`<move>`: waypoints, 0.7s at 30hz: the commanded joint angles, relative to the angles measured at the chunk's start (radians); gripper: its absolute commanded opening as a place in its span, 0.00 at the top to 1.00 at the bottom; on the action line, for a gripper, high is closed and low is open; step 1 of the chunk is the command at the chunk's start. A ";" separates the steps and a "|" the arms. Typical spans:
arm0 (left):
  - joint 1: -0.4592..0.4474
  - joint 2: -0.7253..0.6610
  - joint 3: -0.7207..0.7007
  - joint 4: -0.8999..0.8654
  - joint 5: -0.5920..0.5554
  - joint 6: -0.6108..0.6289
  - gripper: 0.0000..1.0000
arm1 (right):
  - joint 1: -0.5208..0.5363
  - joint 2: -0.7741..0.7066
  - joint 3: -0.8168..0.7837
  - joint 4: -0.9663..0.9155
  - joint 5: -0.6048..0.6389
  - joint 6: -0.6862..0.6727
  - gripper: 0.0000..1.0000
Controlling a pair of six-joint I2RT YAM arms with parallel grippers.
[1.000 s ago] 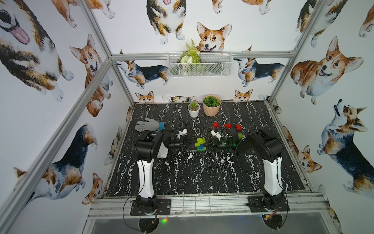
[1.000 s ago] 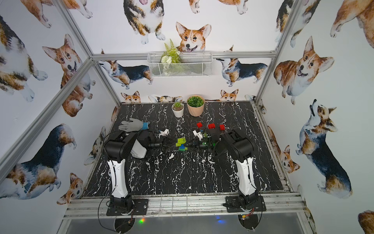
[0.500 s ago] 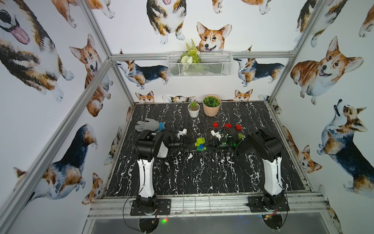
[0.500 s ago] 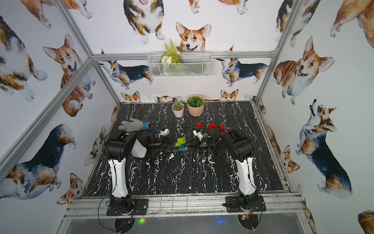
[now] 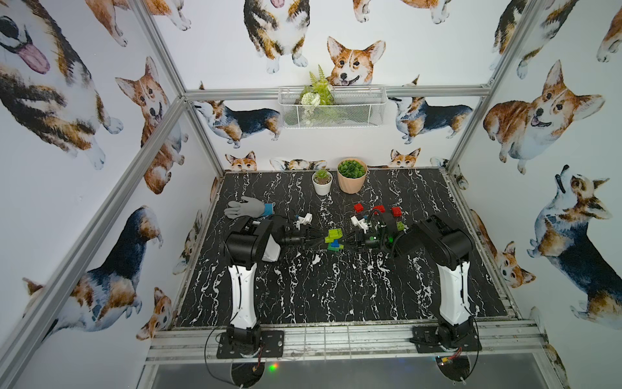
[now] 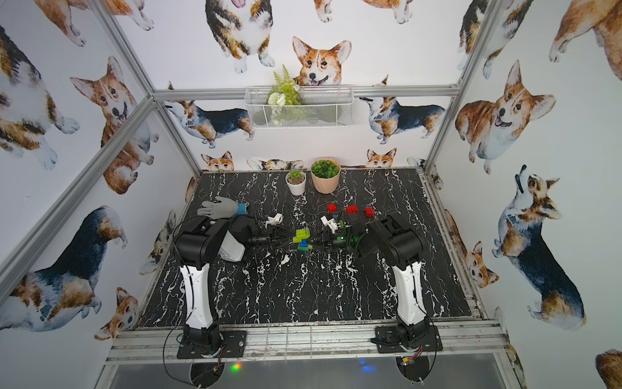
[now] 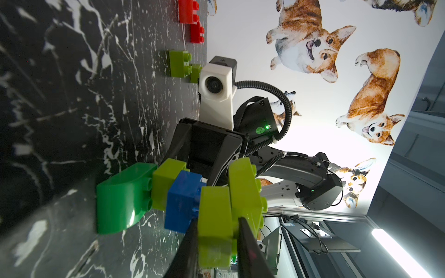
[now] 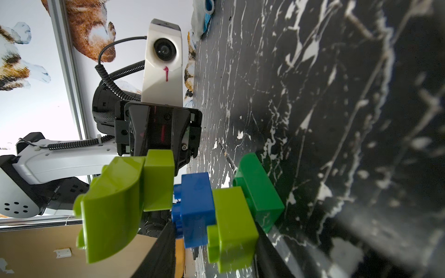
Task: Assemble the letter s with lego
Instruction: Assemble the lego brick with the lego brick.
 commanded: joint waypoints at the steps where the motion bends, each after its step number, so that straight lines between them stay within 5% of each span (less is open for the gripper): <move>1: -0.003 -0.006 0.007 0.024 0.056 -0.096 0.92 | -0.001 0.026 -0.010 -0.364 0.209 -0.055 0.57; 21: -0.007 0.021 0.016 0.024 0.085 -0.081 0.91 | -0.016 0.051 -0.014 -0.320 0.200 -0.015 0.55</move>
